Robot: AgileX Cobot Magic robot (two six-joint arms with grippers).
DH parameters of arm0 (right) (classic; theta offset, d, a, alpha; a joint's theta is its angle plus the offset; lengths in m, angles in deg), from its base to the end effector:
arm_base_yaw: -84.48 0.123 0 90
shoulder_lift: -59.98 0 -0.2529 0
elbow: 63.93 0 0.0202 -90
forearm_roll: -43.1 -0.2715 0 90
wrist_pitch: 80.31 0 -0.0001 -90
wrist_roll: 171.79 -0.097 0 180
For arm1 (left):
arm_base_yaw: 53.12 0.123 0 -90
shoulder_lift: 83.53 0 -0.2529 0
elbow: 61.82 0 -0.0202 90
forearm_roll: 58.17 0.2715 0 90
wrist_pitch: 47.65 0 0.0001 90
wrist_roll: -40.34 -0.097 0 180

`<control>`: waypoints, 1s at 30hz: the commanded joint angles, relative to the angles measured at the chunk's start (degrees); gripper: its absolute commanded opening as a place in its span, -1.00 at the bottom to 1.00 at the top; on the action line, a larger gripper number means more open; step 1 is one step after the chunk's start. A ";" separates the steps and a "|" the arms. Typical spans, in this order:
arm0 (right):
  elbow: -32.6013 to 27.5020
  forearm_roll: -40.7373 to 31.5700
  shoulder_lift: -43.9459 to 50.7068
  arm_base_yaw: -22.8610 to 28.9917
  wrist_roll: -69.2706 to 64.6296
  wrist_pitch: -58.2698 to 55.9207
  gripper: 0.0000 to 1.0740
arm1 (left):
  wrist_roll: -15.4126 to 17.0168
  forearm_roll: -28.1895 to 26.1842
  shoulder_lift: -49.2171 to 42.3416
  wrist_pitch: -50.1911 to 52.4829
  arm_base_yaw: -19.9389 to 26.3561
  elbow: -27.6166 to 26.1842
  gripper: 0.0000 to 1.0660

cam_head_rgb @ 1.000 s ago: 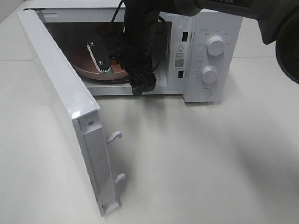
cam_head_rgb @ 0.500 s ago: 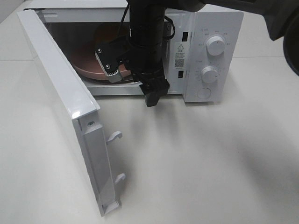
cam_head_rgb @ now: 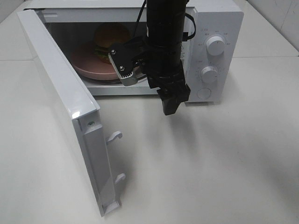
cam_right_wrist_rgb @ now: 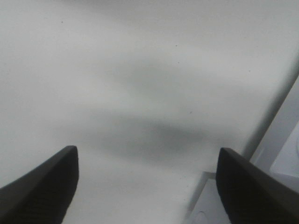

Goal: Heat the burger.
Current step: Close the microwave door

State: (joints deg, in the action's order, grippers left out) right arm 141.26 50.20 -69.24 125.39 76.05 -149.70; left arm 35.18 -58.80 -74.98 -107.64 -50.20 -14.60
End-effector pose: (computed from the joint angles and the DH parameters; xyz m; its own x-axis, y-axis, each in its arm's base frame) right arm 0.3394 0.2793 0.1770 0.3506 -0.9340 0.0688 -0.9221 -0.3571 -0.1489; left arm 0.0503 0.0016 0.2878 -0.4360 0.0623 -0.8978 -0.0056 0.9974 0.0719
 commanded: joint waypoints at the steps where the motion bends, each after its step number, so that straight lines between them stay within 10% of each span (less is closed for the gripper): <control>1: -2.12 -0.17 2.18 -0.17 -2.58 -1.15 0.42 | 0.23 -0.06 -1.15 0.00 -0.23 0.06 0.93; 19: -14.61 -0.29 17.82 -0.17 -19.54 -1.83 0.42 | 0.23 -0.06 -1.15 0.00 -0.23 0.06 0.93; 30: -24.98 -0.29 31.80 -1.55 -51.85 -1.78 0.42 | 0.23 -0.06 -1.15 0.00 -0.23 0.06 0.93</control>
State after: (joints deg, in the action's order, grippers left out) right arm 118.00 49.92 -39.04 124.76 29.18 -149.81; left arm 35.18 -58.80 -74.98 -107.64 -50.20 -14.60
